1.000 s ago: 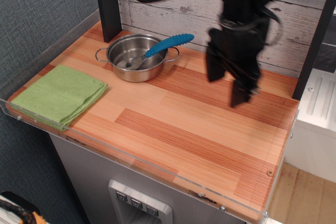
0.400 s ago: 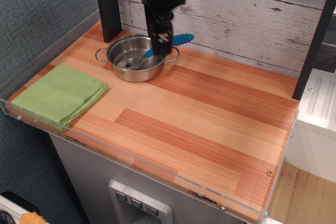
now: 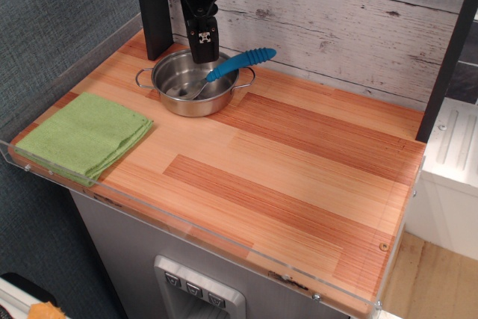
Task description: Move the blue spoon to the front right corner of the table
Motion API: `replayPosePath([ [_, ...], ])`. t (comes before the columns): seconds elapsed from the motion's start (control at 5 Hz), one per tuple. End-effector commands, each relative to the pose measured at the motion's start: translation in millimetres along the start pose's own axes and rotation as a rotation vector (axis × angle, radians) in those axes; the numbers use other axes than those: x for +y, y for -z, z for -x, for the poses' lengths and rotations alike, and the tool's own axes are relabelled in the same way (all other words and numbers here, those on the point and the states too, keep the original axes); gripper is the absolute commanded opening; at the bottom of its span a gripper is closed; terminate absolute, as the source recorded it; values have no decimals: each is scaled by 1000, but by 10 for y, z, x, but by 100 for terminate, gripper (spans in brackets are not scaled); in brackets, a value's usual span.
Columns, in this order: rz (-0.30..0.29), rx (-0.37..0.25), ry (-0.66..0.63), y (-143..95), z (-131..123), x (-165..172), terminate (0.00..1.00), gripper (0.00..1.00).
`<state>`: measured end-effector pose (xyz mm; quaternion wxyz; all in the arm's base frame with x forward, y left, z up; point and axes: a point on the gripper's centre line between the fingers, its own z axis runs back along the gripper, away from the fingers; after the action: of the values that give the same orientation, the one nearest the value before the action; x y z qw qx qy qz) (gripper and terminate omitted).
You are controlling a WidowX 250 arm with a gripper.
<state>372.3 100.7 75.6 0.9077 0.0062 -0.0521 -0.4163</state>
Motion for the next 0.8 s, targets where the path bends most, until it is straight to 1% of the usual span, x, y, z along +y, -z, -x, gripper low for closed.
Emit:
replayPosePath([
  [0.0,-42,-17,-24,113,-48,245,0,100],
  [0.2,-22,-4,-36,238,-54,243,0,100],
  [0.4,3,-8,-26,316,-58,223,0,100],
  [0.6,16,17,-30,395,-62,218,0,100],
])
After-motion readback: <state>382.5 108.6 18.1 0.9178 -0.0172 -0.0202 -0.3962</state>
